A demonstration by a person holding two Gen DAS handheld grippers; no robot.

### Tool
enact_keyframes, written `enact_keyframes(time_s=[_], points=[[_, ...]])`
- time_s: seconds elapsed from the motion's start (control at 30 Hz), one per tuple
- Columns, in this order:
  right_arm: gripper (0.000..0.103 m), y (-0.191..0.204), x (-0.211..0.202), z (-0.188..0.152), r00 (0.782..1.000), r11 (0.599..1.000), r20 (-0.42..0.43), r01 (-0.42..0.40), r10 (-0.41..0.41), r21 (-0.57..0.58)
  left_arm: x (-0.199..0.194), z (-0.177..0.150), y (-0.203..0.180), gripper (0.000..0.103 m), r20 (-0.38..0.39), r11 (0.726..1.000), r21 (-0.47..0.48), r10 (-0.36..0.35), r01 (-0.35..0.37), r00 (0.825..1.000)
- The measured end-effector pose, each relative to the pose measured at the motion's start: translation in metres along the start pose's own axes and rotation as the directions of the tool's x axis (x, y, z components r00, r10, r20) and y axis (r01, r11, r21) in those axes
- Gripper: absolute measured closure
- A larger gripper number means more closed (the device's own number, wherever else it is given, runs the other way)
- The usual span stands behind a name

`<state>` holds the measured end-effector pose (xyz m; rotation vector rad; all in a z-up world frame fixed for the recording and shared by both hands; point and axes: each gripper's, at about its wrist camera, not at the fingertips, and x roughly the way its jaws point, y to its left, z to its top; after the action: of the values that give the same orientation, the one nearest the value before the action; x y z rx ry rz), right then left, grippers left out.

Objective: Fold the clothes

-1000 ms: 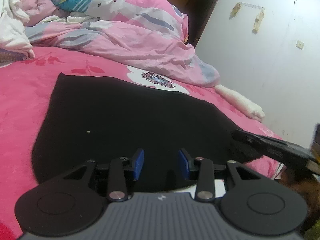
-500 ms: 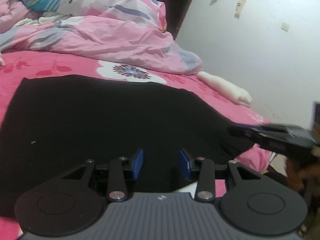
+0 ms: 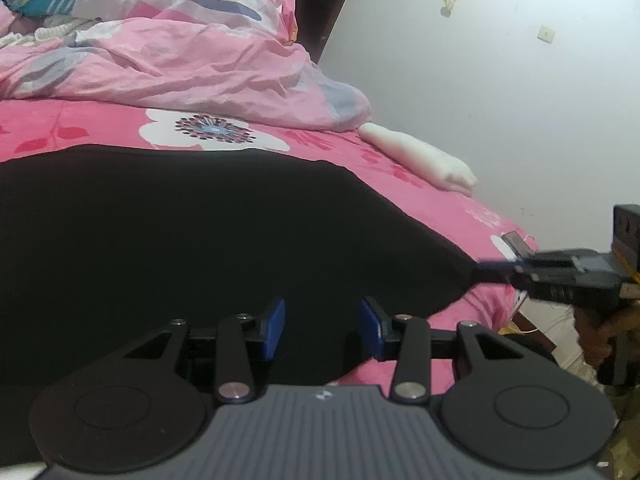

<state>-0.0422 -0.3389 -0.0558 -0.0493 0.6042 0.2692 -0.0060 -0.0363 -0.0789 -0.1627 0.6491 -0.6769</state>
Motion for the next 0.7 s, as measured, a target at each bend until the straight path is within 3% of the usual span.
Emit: enact_keyframes(time_s=[0.1, 0.2, 0.43, 0.57, 0.7], points=[[0.093, -0.007, 0.018, 0.003, 0.999, 0.999, 0.035, -0.033, 0.033, 0.005, 0.009, 0.001, -0.008, 0.061, -0.002, 1.0, 0.015, 0.0, 0.0, 1.0], [0.096, -0.024, 0.025, -0.011, 1.0, 0.999, 0.018, -0.013, 0.012, 0.037, 0.015, 0.0, -0.012, 0.06, -0.013, 1.0, 0.023, -0.003, 0.003, 1.0], [0.093, -0.066, -0.013, -0.037, 0.997, 0.978, 0.05, 0.051, -0.063, 0.2, 0.017, 0.0, -0.009, 0.057, -0.026, 0.999, 0.028, -0.021, 0.021, 0.999], [0.092, -0.066, -0.006, -0.015, 0.991, 0.972, 0.134, -0.056, 0.026, 0.229, 0.018, 0.001, -0.009, 0.057, -0.021, 1.0, 0.011, -0.02, 0.021, 1.0], [0.092, -0.062, 0.039, 0.006, 0.982, 0.967, 0.122, -0.165, 0.143, 0.193, 0.018, 0.0, -0.009, 0.053, -0.012, 1.0, 0.008, -0.021, 0.021, 1.0]])
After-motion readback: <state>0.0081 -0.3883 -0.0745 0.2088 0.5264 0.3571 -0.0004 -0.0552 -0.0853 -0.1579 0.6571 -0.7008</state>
